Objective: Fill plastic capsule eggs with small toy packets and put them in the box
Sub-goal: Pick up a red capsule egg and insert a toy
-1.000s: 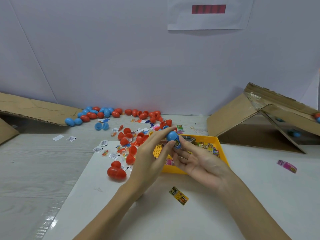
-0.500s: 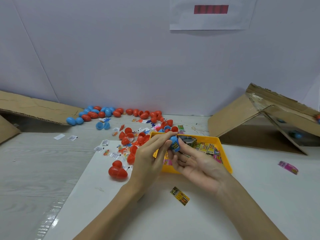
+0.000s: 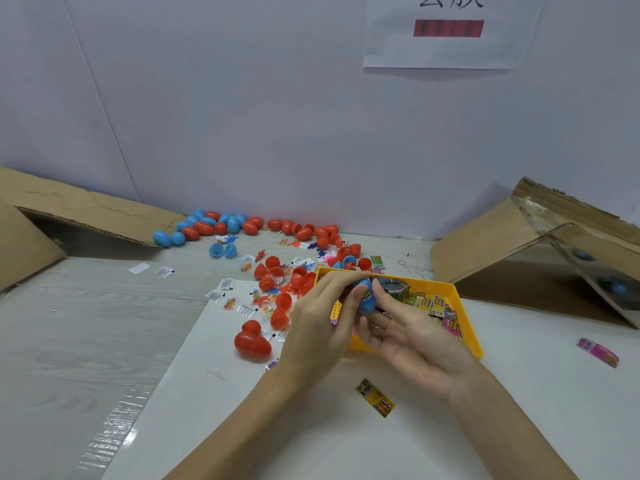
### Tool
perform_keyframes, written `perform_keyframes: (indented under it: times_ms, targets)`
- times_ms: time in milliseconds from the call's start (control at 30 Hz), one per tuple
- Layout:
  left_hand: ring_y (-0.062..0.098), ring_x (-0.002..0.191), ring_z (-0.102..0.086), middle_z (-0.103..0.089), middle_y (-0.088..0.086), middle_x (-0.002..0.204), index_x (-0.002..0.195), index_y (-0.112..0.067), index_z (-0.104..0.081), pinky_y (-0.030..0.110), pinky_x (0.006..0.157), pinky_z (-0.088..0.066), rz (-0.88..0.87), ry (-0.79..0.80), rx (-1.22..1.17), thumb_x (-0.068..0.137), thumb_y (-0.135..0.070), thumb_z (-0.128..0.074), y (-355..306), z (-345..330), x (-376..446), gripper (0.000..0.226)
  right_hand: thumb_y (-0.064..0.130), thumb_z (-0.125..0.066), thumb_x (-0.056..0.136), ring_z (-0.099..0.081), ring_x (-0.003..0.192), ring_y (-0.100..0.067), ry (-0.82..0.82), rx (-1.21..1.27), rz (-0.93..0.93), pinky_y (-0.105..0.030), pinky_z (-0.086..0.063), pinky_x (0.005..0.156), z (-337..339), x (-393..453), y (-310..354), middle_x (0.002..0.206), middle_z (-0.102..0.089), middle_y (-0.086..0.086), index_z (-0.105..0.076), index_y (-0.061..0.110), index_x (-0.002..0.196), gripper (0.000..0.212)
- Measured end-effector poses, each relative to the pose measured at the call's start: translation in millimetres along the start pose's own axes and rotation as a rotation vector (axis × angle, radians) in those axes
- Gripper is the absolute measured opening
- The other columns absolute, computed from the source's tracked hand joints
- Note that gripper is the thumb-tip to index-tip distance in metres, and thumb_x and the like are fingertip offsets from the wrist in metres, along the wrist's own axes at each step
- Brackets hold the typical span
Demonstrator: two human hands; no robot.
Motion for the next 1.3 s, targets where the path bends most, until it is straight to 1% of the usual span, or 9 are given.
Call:
perform_keyframes:
  times_ms: [267,367,500,567,667,767,867,1067,1300]
  targets:
    - [0.008,0.109,-0.066,-0.070,-0.005,0.114,0.125,-0.011,-0.069,0.024,0.089,-0.054,0.090,0.033,0.005,0.107,-0.023,-0.051,8,9,6,0.028,0.027,-0.060,0.099,-0.074,0.086,-0.019,-0.113,-0.399,0.222,-0.022,-0.060,0.073,20,-3,20,0.107,-0.076,-0.022,-0.077,0.001,0.110,0.034]
    - [0.011,0.100,-0.067,-0.071,-0.004,0.102,0.114,-0.009,-0.073,0.032,0.083,-0.056,0.182,-0.018,0.063,0.106,-0.025,-0.049,18,18,10,0.030,0.015,-0.054,0.099,-0.075,0.083,-0.016,-0.149,-0.096,0.262,-0.019,-0.060,0.070,38,-4,81,0.107,-0.074,-0.025,-0.070,-0.006,0.115,0.031]
    - [0.008,0.091,-0.059,-0.067,-0.007,0.092,0.104,-0.011,-0.073,0.021,0.078,-0.046,0.260,0.032,0.165,0.104,-0.026,-0.052,31,22,10,0.025,0.009,-0.039,0.109,-0.073,0.094,-0.023,-0.283,0.424,0.538,-0.020,-0.059,0.069,73,-19,187,0.125,-0.064,-0.027,-0.053,-0.007,0.136,0.035]
    - [0.009,0.095,-0.055,-0.065,-0.007,0.097,0.107,-0.013,-0.072,0.022,0.083,-0.045,0.267,0.093,0.248,0.104,-0.023,-0.056,38,22,7,0.020,0.016,-0.033,0.112,-0.075,0.099,-0.028,-0.331,0.492,0.602,-0.024,-0.061,0.071,89,-26,208,0.133,-0.060,-0.030,-0.041,-0.009,0.143,0.041]
    - [0.009,0.110,-0.048,-0.060,-0.007,0.112,0.120,-0.017,-0.069,0.029,0.096,-0.046,0.260,0.239,0.436,0.105,-0.029,-0.054,46,18,1,0.024,0.020,-0.037,0.111,-0.075,0.099,-0.018,-0.365,0.304,0.565,-0.019,-0.058,0.075,97,-27,191,0.127,-0.068,-0.021,-0.053,-0.008,0.135,0.040]
    - [0.009,0.124,-0.041,-0.054,-0.006,0.128,0.134,-0.021,-0.061,0.027,0.106,-0.040,0.290,0.324,0.509,0.106,-0.040,-0.049,47,16,3,0.036,0.024,-0.043,0.109,-0.071,0.084,-0.009,-0.346,0.036,0.543,-0.016,-0.057,0.066,83,-20,143,0.095,-0.077,-0.003,-0.069,0.003,0.115,0.034]
    - [0.013,0.132,-0.036,-0.047,-0.006,0.141,0.144,-0.025,-0.049,0.026,0.111,-0.035,0.242,0.404,0.656,0.105,-0.044,-0.047,45,14,7,0.043,0.025,-0.043,0.110,-0.070,0.074,-0.013,-0.315,-0.211,0.471,-0.020,-0.058,0.062,68,-5,87,0.085,-0.074,-0.008,-0.071,0.001,0.112,0.037]
    - [0.005,0.095,-0.053,-0.062,0.000,0.122,0.123,-0.017,-0.064,0.016,0.072,-0.040,0.533,0.414,0.475,0.103,-0.037,-0.054,81,2,58,0.030,0.020,-0.047,0.108,-0.066,0.065,-0.017,-0.292,-0.556,0.349,-0.023,-0.053,0.057,59,21,35,0.077,-0.072,-0.011,-0.074,-0.003,0.104,0.036]
    - [0.030,0.114,-0.058,-0.058,0.012,0.130,0.129,-0.010,-0.060,0.041,0.096,-0.050,0.507,0.596,0.830,0.100,-0.019,-0.055,179,-16,138,0.031,0.022,-0.050,0.107,-0.067,0.065,-0.016,-0.273,-0.631,0.359,-0.020,-0.052,0.055,69,30,30,0.076,-0.074,-0.011,-0.077,0.003,0.097,0.035]
Point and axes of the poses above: each hand's wrist, its own x-axis towards the middle knuckle, its own z-axis out of the back of the hand, y = z × x, the point moved 2 cm from there along x, towards the middle knuckle
